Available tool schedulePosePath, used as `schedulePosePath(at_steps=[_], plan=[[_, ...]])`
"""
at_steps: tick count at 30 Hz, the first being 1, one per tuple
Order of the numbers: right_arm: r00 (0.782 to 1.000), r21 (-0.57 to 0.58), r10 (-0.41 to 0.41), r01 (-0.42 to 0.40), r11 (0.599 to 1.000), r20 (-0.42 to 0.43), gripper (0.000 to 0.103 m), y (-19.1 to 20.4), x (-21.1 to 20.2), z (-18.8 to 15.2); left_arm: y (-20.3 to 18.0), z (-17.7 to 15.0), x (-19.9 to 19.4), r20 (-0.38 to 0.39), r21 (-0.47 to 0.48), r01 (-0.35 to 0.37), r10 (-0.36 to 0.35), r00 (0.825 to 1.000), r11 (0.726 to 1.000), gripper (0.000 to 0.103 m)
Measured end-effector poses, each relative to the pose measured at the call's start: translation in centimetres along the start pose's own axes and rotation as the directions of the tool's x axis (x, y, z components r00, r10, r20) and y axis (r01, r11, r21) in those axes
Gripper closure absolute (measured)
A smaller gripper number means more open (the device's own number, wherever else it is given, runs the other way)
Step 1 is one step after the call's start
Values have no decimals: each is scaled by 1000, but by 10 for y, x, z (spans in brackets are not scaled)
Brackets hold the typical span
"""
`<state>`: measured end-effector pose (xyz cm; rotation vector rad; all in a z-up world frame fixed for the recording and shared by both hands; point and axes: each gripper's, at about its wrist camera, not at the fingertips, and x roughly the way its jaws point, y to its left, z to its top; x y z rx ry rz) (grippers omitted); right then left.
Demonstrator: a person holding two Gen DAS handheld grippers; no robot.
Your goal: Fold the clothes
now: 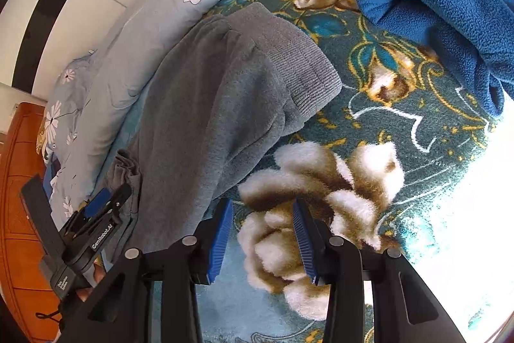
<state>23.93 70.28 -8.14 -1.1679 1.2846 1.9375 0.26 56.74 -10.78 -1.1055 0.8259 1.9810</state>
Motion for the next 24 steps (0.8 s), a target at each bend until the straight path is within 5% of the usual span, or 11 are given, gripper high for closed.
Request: schedulePosePath(at_steps=[4, 6, 7, 10, 24], plan=[[1000, 19, 11, -11, 1000, -5, 61, -6, 1, -4, -4, 2, 9, 10, -20, -13, 13, 1000, 1000, 44], [1000, 23, 13, -13, 1000, -1, 61, -9, 0, -4, 0, 3, 9, 18, -55, -3, 4, 1000, 998, 56], [1000, 28, 13, -13, 1000, 0, 61, -11, 0, -3, 3, 4, 8, 20, -76, 5, -4, 1000, 997, 72], [1000, 46, 20, -20, 999, 7, 61, -18, -2, -2, 9, 5, 6, 31, -99, 11, -8, 999, 995, 86], [990, 131, 106, -118, 984, 93, 57, -34, -14, 11, 3, -2, -2, 16, -136, 88, -86, 996, 987, 85]])
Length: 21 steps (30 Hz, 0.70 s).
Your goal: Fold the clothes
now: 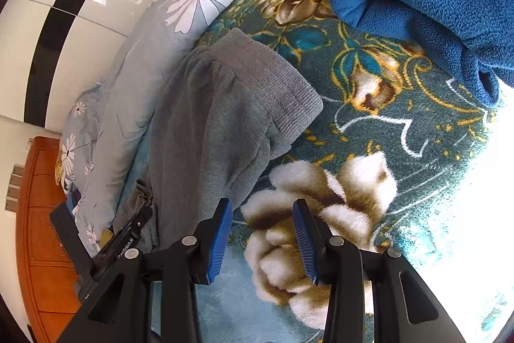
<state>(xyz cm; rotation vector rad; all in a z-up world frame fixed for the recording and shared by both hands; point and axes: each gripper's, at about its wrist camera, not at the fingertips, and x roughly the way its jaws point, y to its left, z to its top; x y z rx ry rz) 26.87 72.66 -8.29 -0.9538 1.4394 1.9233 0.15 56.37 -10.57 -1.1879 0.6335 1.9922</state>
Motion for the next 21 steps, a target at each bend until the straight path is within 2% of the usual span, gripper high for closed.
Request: schedulePosePath(at_steps=[2, 6, 10, 14, 19, 21], plan=[[999, 33, 20, -20, 999, 26, 49, -4, -6, 1, 0, 1, -6, 0, -5, 22, -22, 1000, 1000, 74], [995, 121, 73, -81, 989, 67, 42, -9, 1, 14, -3, -2, -26, 25, 0, 39, -39, 999, 999, 70], [991, 193, 98, -114, 974, 95, 33, -20, 9, 23, 15, -1, -42, 57, -35, -4, 6, 998, 999, 61], [986, 275, 115, -144, 951, 117, 31, -32, 25, 29, 43, 0, -37, 26, -116, -71, 75, 997, 991, 60], [976, 346, 155, -201, 917, 156, 31, -41, 40, 34, 77, -6, -23, -40, -239, -86, 78, 996, 967, 60], [972, 349, 161, -212, 913, 170, 27, -41, 42, 35, 84, -10, -15, -69, -267, -92, 76, 995, 959, 60]])
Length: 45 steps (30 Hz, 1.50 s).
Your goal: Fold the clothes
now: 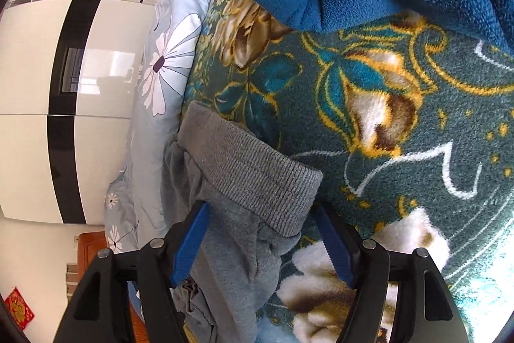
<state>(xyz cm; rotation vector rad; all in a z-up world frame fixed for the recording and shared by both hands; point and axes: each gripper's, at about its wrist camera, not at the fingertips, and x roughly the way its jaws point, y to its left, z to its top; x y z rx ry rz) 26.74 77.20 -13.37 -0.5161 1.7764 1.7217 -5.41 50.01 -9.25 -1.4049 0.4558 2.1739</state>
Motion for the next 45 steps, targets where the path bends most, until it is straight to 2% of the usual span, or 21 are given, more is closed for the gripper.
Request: schedulePosePath(at_steps=[4, 8, 12, 15, 21, 24, 27, 30, 35, 41, 45], plan=[[1000, -19, -6, 7, 1000, 12, 27, 6, 5, 0, 0, -2, 13, -36, -18, 9, -10, 999, 1000, 60], [998, -57, -52, 54, 997, 28, 31, 18, 10, -3, -16, -3, 20, -55, 35, -14, 16, 998, 999, 60], [993, -64, -105, 108, 992, 47, 57, 22, 13, -4, -22, -2, 24, -59, 63, -30, 34, 998, 998, 60], [988, -85, -139, 144, 986, 60, 68, 27, 11, -5, -23, 0, 21, -47, 64, -23, 27, 999, 998, 61], [980, -200, -168, 186, 962, 105, 71, 58, -3, -15, -28, 3, 21, -36, 61, -9, 12, 999, 998, 61], [977, -273, -168, 199, 941, 133, 72, 80, -11, -22, -36, 2, 32, -67, 129, -40, 49, 997, 991, 60], [974, -361, -162, 211, 909, 160, 74, 106, -17, -32, -29, 5, 22, -48, 131, -11, 17, 999, 991, 60], [969, -469, -154, 230, 853, 194, 74, 138, -23, -46, -4, 4, -1, -12, 71, 18, -17, 1000, 997, 60], [961, -637, -147, 267, 723, 236, 75, 189, -23, -77, 57, -10, -34, 0, -46, 9, -9, 1000, 999, 60], [964, -802, -104, 262, 537, 245, 76, 250, -14, -133, 130, -31, -49, -36, -195, -9, 2, 999, 981, 60], [974, -882, -73, 226, 413, 215, 76, 289, 2, -181, 168, -44, -46, -67, -280, -8, -12, 998, 960, 60]])
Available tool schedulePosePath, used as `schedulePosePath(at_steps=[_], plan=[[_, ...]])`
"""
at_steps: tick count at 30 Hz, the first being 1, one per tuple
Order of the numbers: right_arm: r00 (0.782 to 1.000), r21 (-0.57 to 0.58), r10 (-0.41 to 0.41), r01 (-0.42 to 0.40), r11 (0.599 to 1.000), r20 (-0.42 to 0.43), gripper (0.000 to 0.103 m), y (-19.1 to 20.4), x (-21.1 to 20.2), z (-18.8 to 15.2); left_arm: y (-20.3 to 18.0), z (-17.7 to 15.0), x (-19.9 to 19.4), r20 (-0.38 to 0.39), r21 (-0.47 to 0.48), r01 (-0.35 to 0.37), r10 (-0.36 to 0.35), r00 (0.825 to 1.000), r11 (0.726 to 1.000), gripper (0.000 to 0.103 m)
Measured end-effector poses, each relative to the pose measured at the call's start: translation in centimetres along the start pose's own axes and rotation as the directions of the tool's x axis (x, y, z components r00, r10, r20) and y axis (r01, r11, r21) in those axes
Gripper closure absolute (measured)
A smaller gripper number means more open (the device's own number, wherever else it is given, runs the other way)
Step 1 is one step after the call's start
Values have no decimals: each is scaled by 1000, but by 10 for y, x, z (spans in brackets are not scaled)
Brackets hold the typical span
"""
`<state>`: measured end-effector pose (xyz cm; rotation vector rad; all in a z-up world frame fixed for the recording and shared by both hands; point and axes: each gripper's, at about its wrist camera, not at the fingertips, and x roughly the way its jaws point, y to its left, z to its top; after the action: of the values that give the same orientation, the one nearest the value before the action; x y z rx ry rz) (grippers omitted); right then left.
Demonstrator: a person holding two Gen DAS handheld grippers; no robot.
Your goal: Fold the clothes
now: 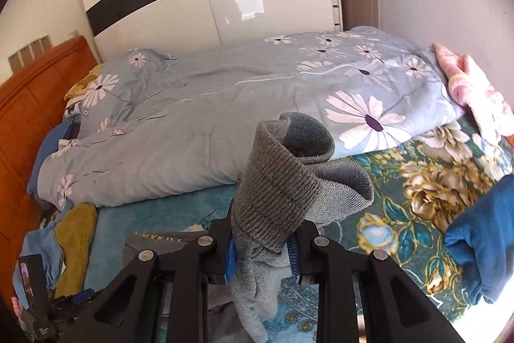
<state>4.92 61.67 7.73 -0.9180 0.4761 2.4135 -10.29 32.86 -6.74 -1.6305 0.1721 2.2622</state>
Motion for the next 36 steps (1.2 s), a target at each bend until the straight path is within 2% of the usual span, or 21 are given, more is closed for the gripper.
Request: schedulePosePath(at_steps=[6, 9, 15, 22, 23, 26, 29, 33, 36], plan=[[995, -156, 96, -100, 983, -39, 78, 96, 27, 0, 42, -2, 3, -16, -66, -3, 2, 1000, 998, 60], [986, -245, 121, -147, 958, -119, 79, 140, 55, -24, 57, -3, 6, -28, -92, -5, 3, 1000, 996, 60], [964, -375, 69, -166, 912, -258, 79, 189, 97, -87, 79, -7, 15, -56, -126, -3, -4, 998, 992, 60], [950, -474, -11, -144, 869, -311, 74, 203, 108, -124, 82, -3, 22, -68, -131, 15, -24, 997, 991, 60], [950, -469, -1, -153, 870, -312, 71, 203, 105, -124, 81, 0, 22, -66, -124, 14, -23, 998, 992, 60], [940, -417, 78, -220, 882, -333, 46, 199, 96, -122, 77, 9, 23, -56, -107, 8, -14, 998, 994, 60], [937, -387, 129, -256, 886, -325, 46, 201, 85, -122, 74, 20, 18, -36, -103, 18, -22, 999, 994, 60], [952, -323, 163, -245, 914, -260, 46, 187, 59, -109, 55, 38, 7, 9, -30, 115, -115, 993, 993, 60], [959, -224, 151, -206, 953, -241, 45, 156, 47, -101, 19, 53, 5, 0, 83, 221, -222, 975, 972, 59]])
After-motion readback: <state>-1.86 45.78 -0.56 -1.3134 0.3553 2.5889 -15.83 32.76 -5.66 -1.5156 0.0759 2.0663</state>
